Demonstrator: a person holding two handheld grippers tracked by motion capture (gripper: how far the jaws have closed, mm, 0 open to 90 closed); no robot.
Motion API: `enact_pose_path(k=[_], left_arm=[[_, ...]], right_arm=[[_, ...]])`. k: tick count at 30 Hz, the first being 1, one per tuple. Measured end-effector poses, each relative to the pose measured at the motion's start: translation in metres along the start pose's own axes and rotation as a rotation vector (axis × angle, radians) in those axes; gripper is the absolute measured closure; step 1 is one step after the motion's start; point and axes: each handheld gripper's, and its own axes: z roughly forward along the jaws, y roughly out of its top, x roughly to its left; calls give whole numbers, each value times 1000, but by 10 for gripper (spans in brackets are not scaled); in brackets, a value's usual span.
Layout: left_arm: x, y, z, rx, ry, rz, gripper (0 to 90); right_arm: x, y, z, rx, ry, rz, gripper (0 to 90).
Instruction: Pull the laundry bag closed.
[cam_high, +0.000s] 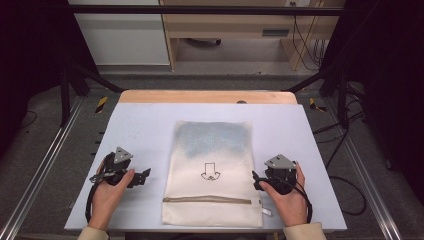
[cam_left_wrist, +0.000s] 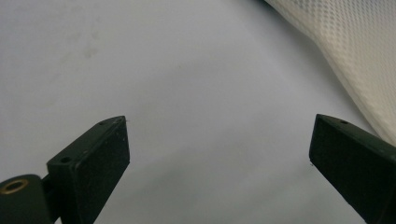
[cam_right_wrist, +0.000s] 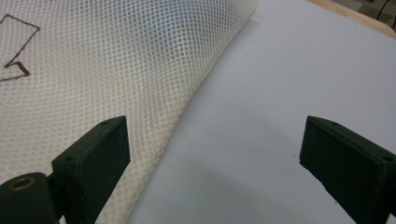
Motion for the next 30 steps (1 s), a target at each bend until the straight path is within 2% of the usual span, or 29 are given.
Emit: enact_pose_path(k=[6,9,10,11,12,14,16,17,19,21,23,24,25,26,27,28,29,30], left_arm=[[-4,0,-16,45,10,18,63],[-7,-2,-19,58,6,42,62],[-7,-2,-19,58,6,42,62],[-11,-4,-23,61,5,61,61],[-11,-4,-23,61,5,61,61],[-15,-8,-26,63,2,83,60],[-18,-13,-30,51,2,97,60],[-19,-18,-37,14,3,104,63],[-17,-22,-43,-6,8,100,67],[-16,-24,-45,-9,6,99,66],[-12,-26,-47,-5,18,92,66],[-9,-26,-47,-3,22,83,66],[-5,-25,-46,-1,22,67,66],[-5,-25,-46,-1,22,67,66],[-4,-25,-45,6,20,62,68],[-4,-25,-45,6,20,62,69],[-3,-27,-41,29,17,64,70],[-3,-27,-41,29,17,64,70]], right_arm=[[2,-4,1,43,11,-13,96],[5,-4,-1,65,23,-44,97],[5,-4,-1,65,23,-44,97],[8,-3,-2,72,37,-49,108],[10,-2,-3,80,49,-53,116],[12,-1,-4,88,55,-66,136],[20,4,-6,116,91,-109,182],[24,6,-7,119,103,-133,213],[31,12,-9,143,124,-160,237],[34,15,-10,146,138,-178,273],[45,25,-15,157,185,-207,287],[45,25,-15,157,185,-207,287],[51,32,-15,174,221,-230,288],[51,32,-15,174,221,-230,288],[58,39,-14,183,255,-246,325],[58,39,-14,183,255,-246,325],[63,46,-13,189,295,-265,348],[63,46,-13,189,295,-265,348]])
